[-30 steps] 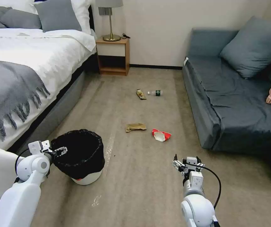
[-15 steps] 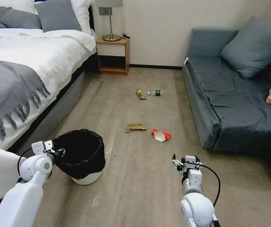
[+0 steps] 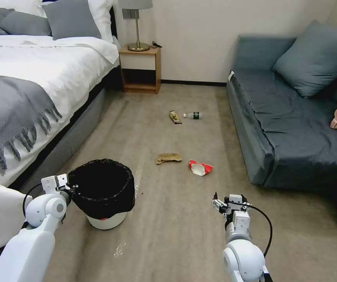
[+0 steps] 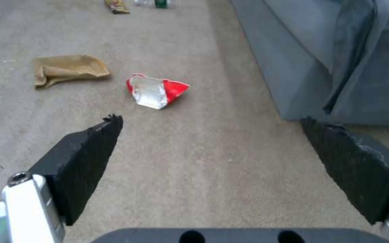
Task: Pick up the trash bin, then pick up the garbage on the floor and place it into the trash bin.
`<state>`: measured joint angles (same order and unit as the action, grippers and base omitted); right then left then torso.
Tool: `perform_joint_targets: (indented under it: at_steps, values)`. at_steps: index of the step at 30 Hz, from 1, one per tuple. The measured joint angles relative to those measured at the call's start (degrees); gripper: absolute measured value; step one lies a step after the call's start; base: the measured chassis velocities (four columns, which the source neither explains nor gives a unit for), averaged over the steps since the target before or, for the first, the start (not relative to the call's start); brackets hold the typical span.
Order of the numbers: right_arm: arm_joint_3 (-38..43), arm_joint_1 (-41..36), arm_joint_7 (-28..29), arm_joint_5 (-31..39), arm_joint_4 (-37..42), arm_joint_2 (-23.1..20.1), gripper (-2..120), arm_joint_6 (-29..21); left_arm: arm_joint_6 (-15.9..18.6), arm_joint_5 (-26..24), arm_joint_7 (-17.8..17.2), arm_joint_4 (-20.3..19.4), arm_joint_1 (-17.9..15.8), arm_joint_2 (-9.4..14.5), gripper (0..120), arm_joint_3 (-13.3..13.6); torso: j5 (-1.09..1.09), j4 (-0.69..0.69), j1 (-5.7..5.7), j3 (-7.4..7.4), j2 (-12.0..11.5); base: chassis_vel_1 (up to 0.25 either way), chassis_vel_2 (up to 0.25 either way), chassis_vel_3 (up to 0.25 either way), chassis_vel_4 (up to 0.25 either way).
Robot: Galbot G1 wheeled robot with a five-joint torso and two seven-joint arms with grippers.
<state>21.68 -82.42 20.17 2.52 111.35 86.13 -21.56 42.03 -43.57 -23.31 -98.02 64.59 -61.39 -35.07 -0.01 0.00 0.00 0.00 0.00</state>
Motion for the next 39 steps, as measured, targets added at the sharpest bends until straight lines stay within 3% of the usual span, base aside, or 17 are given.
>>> perform_joint_targets:
  at_steps: [12,17,20,29,37,39]
  values:
    - [-1.96,1.42,-0.42,0.35,-1.91,1.61,100,0.02,0.07,3.76,-0.70,-10.38,3.59,1.57,4,-2.60,0.00,0.00,0.00,0.00,0.00,0.000,0.000,0.000,0.000]
    - [-2.37,1.65,-0.59,0.33,-2.34,1.96,100,0.36,-0.08,6.02,-0.47,-12.11,4.32,2.16,4,-3.34,0.01,0.01,0.00,0.00,0.00,0.000,0.000,0.000,0.000]
    - [-2.51,1.73,-0.90,0.34,-2.47,2.13,100,0.45,-2.03,11.55,0.54,-13.01,5.43,2.42,4,-3.89,0.00,0.01,0.00,0.00,0.00,0.000,0.000,0.000,0.000]
    - [-2.53,1.53,-1.61,0.55,-2.19,2.08,100,0.87,-3.76,16.52,1.67,-15.39,8.30,2.42,4,-4.40,0.00,0.00,0.00,0.00,0.00,0.000,0.000,0.000,0.000]
    - [-3.04,0.70,-2.67,0.68,-0.94,2.35,100,0.37,-5.92,22.18,2.74,-16.65,12.10,2.43,4,-4.86,0.00,0.00,0.00,0.00,0.00,0.000,0.000,0.000,0.000]
    - [-3.30,0.20,-2.79,0.60,-0.80,2.59,100,1.57,-6.86,24.29,3.03,-17.70,14.36,2.05,4,-5.50,0.01,0.01,0.00,0.00,0.00,0.000,0.000,0.000,0.000]
